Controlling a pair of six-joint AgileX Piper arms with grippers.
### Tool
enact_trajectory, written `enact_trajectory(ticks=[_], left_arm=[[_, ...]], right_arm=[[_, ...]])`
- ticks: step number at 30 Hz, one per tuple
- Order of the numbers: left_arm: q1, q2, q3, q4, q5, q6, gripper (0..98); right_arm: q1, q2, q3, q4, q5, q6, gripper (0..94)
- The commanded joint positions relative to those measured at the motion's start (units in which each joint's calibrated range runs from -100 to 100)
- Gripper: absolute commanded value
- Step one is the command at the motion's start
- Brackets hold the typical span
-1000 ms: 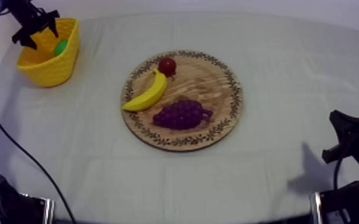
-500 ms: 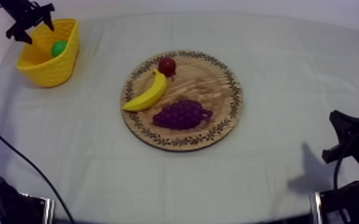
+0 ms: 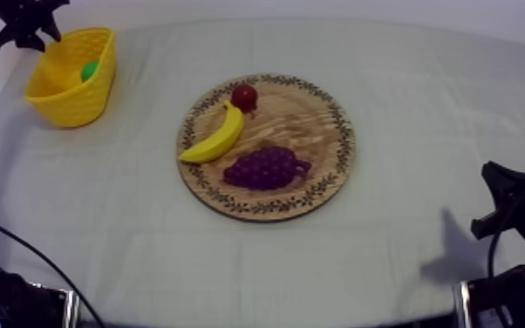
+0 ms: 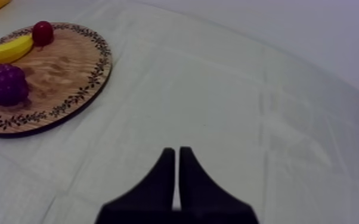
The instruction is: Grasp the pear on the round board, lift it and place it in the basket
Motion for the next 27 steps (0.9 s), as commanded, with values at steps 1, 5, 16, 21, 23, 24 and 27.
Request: enact_trajectory(ticks=[1, 5, 16, 21, 23, 24, 27], left_arm=[[0.17, -3.75, 2.95, 0.03, -1.03, -0.10, 24.1], [0.53, -9.70, 8.51, 0.02, -4.00, -0.86, 10.0], [0.94, -30.96, 28.29, -0.13, -16.69, -5.39, 0.8], [1.34, -41.25, 38.22, -0.03, -22.64, -9.97, 0.2], [1.72, -45.29, 41.87, 0.00, -24.72, -11.42, 0.1], [2.04, -47.34, 43.68, -0.10, -25.81, -12.13, 0.1], [3.37, -53.69, 49.54, -0.36, -29.71, -14.84, 0.1]], right_arm=[[0.01, -0.04, 0.00, -0.01, 0.01, 0.00, 0.4], [0.01, -0.04, 0.00, -0.01, 0.01, 0.00, 0.4], [0.01, -0.04, 0.00, -0.01, 0.01, 0.00, 0.4], [0.01, -0.04, 0.00, -0.01, 0.01, 0.00, 0.4], [0.01, -0.04, 0.00, -0.01, 0.01, 0.00, 0.4], [0.01, -0.04, 0.00, -0.01, 0.01, 0.00, 0.4], [0.01, -0.04, 0.00, -0.01, 0.01, 0.00, 0.4]])
